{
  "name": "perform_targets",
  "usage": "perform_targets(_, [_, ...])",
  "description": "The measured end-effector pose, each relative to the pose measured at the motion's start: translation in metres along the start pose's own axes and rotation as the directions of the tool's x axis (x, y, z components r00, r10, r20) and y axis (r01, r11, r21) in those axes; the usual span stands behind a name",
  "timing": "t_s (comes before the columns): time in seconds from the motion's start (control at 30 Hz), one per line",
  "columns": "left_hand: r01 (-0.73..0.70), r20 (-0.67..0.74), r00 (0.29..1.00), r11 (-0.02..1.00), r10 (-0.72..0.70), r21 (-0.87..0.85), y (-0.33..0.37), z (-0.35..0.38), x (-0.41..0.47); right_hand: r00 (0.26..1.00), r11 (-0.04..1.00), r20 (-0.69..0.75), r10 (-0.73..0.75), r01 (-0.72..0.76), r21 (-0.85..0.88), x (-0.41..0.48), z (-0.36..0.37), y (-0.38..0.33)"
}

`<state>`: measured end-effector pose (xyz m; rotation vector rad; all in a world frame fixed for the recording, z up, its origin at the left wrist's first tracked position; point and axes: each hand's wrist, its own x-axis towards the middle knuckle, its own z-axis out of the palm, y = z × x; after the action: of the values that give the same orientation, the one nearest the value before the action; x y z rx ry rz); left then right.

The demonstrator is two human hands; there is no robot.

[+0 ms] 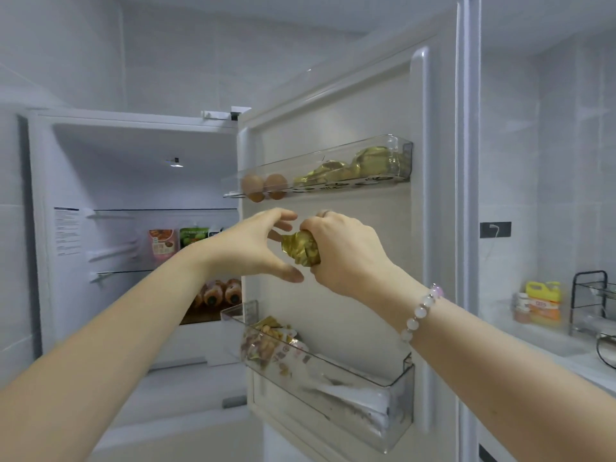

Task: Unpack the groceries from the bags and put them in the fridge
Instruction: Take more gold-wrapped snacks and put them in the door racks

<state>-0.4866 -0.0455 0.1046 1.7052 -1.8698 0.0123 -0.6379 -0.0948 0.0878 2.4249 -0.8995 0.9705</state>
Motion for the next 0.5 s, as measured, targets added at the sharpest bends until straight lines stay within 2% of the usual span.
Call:
perform_targets(0.13, [-0.051, -0.073, 0.996, 0.994, 0.058, 0.092, 0.008, -0.014, -0.001, 0.999, 0.998, -0.02, -0.05, 0.049, -0.028, 0.015, -0.01, -0.013])
perform_targets(0.23, [-0.039, -0.11, 0.992, 0.991, 0.054, 0.129, 0.015, -0.025, -0.002, 0.996, 0.996, -0.044, -0.08, 0.078, -0.044, 0.025, -0.018, -0.018])
perform_targets(0.5, [-0.01, -0.109, 0.994, 0.988, 0.027, 0.152, 0.027, -0.065, 0.003, 0.979, 0.991, -0.156, -0.131, 0.126, -0.04, 0.04, -0.033, -0.023])
